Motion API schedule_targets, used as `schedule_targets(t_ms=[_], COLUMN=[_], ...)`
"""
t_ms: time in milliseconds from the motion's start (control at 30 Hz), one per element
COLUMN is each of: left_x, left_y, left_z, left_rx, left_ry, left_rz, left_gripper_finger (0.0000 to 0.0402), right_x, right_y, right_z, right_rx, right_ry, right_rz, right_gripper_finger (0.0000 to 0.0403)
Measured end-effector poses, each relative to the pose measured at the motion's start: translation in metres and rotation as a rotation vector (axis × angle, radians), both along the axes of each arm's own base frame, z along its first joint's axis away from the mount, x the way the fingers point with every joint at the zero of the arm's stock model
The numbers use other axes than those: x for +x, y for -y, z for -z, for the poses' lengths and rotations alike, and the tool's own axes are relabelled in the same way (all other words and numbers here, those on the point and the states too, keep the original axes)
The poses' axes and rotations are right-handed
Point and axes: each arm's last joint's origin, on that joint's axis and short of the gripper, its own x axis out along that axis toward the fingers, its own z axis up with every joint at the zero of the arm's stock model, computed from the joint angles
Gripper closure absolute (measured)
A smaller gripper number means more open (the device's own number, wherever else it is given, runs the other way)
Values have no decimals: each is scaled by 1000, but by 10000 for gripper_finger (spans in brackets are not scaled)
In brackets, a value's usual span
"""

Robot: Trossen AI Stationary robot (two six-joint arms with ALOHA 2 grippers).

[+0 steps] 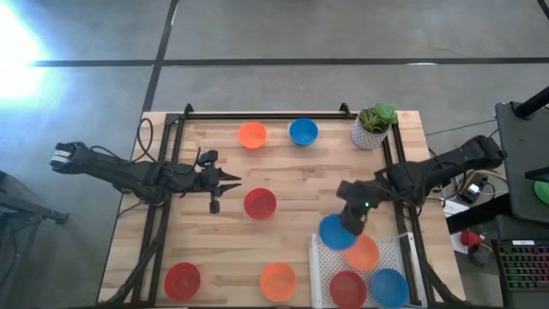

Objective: Pick & Place Mini bowls
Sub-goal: Stack the bottom blue bowl on top of the blue bowl on the shelf

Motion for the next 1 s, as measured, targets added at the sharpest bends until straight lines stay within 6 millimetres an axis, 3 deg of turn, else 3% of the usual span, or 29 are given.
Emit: schedule_targets(t_ms=[533, 1000], left_x=[1, 2], left_y=[0, 0], left_z=[-4, -7], left_rx=[-3, -4], left_ry=[43, 78], left_rz=[1, 3], left_gripper_finger=[337, 337], right_x=[-48, -99], right_y=[-65, -111], right_z=[9, 25], right_rx=[95, 66], right_ry=[-272, -523], right_rz=[-55, 122], right_gripper_finger=[394, 394])
